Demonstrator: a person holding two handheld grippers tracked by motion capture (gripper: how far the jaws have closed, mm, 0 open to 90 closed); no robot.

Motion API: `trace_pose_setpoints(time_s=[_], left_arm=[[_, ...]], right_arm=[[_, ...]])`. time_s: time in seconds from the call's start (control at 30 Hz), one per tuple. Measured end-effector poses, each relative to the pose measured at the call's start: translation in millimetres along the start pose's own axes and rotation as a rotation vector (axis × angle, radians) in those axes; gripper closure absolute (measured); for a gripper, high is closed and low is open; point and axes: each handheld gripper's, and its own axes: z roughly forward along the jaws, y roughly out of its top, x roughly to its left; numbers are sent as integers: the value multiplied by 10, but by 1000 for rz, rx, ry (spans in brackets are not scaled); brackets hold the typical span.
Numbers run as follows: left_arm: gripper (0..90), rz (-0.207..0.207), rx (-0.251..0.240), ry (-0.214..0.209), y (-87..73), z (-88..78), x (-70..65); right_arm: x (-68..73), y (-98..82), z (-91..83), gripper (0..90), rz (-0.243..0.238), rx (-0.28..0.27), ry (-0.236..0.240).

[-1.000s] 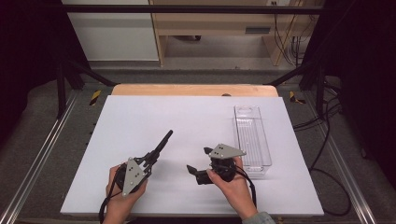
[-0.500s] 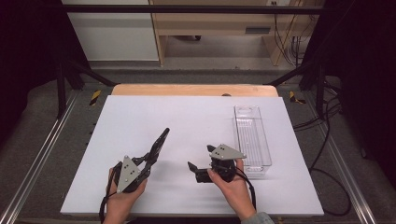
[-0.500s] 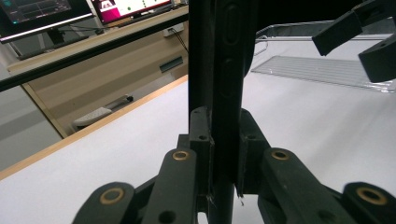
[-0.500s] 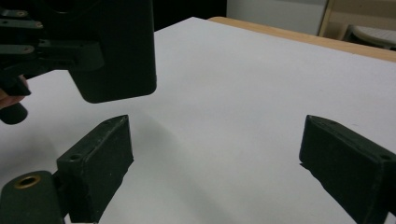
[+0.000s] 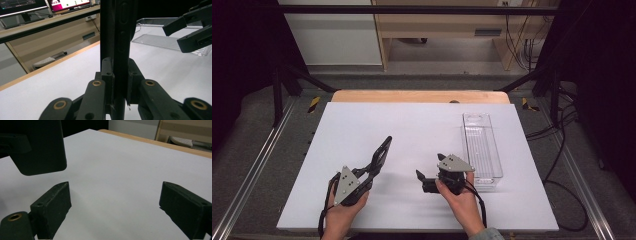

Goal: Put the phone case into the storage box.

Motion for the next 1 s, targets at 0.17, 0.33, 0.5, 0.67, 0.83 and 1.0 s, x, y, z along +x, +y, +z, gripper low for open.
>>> trace_pose_setpoints(time_s=[0.17,0.33,0.5,0.67,0.83,1.0], left_arm=[[805,-17,-3,-7,-4,3,2],[805,-43,-12,-17,-8,1,10],[805,-60,-28,-29,-7,5,22],[805,-103,-33,-50,-7,-1,20],[805,-135,-45,-73,-8,5,20],[805,-163,-53,-98,-14,15,17]], right_arm=[[4,8,-5,101,11,-11,5],[-2,9,-4,96,18,-12,2],[2,12,-6,85,23,-17,9],[20,27,-13,72,30,-30,22],[39,41,-17,46,45,-33,33],[55,50,-16,41,55,-33,37]])
